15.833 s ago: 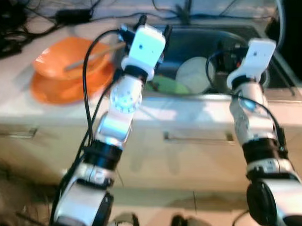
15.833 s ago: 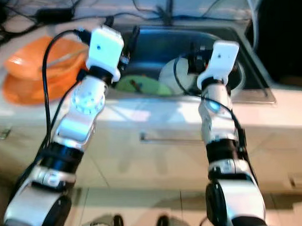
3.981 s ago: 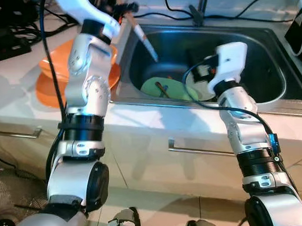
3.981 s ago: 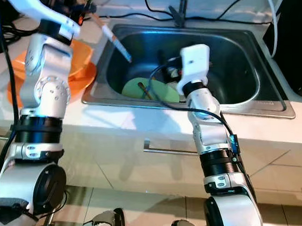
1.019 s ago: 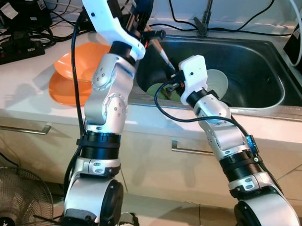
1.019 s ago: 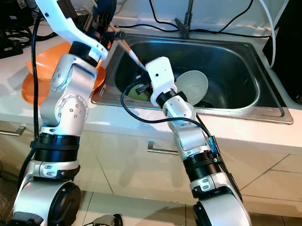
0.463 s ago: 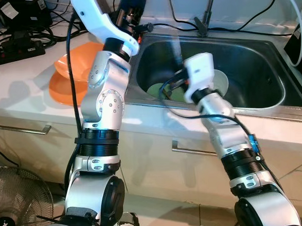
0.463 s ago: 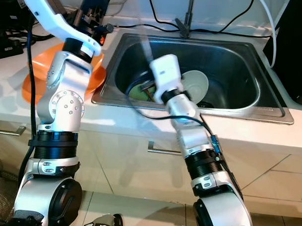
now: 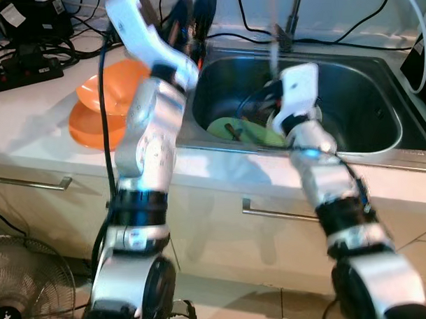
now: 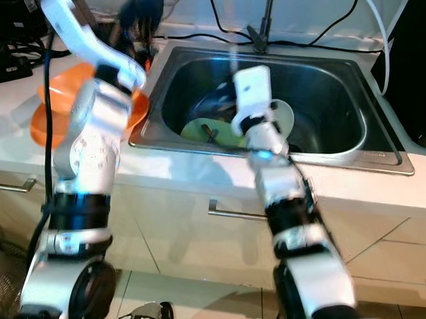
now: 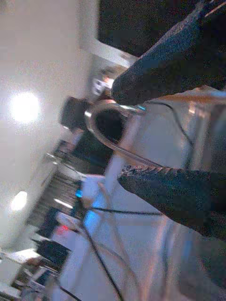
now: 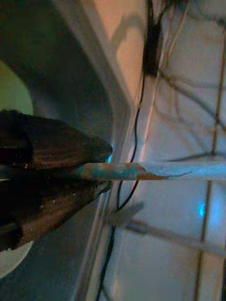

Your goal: Kitchen organization

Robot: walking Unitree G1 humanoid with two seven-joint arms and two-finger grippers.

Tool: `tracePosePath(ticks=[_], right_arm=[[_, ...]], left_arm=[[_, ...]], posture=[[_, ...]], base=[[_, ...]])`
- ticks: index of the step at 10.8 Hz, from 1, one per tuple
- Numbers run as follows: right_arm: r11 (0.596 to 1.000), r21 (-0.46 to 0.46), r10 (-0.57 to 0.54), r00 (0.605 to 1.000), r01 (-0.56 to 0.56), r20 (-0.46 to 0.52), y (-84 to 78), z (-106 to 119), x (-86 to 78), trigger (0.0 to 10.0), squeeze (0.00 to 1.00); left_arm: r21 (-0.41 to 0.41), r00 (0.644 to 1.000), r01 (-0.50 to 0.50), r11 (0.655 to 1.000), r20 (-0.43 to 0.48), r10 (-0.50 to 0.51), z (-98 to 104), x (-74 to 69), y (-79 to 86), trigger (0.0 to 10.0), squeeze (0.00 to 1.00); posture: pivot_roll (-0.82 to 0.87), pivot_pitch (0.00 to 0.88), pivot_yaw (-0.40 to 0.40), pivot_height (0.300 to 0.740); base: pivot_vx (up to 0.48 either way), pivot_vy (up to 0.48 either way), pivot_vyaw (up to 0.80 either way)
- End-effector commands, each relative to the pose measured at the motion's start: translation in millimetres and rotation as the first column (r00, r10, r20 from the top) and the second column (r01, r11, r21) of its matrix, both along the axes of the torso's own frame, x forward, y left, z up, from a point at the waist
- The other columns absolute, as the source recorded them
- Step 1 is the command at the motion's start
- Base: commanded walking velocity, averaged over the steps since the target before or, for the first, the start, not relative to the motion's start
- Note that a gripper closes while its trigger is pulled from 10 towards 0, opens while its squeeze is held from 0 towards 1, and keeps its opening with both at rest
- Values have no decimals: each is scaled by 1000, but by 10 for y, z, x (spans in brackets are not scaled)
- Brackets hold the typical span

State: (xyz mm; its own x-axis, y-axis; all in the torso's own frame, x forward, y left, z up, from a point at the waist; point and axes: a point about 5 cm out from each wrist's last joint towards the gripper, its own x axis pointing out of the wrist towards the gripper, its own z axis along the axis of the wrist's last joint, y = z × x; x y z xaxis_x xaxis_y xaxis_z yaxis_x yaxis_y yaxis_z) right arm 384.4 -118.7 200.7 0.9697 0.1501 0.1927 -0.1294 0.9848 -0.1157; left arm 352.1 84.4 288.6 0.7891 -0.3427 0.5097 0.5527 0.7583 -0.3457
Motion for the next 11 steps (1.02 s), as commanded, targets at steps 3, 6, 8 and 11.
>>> tracePosePath(ticks=[3, 6, 8, 11], right_arm=[[993, 6, -113, 966, 117, -233, -254, -255, 151, 10000, 0], [995, 21, -91, 945, 102, -314, -246, -259, 234, 10000, 0], [996, 9, -82, 926, 92, -368, -210, -333, 237, 10000, 0], [996, -15, -89, 914, 91, -396, -205, -380, 235, 10000, 0]], left_arm=[[301, 982, -45, 953, -162, 98, -499, -15, 23, 10000, 0], [510, 949, 163, 845, -316, 7, -961, -233, -145, 10000, 0], [536, 923, 244, 808, -384, -24, -1096, -336, -219, 10000, 0], [543, 908, 269, 795, -417, -23, -1085, -393, -236, 10000, 0]], posture=[[107, 11, 26, 740], [119, 11, 21, 740], [142, 16, 15, 740], [148, 29, 20, 740]], base=[[0, 0, 0], [0, 0, 0], [0, 0, 0], [0, 0, 0]])
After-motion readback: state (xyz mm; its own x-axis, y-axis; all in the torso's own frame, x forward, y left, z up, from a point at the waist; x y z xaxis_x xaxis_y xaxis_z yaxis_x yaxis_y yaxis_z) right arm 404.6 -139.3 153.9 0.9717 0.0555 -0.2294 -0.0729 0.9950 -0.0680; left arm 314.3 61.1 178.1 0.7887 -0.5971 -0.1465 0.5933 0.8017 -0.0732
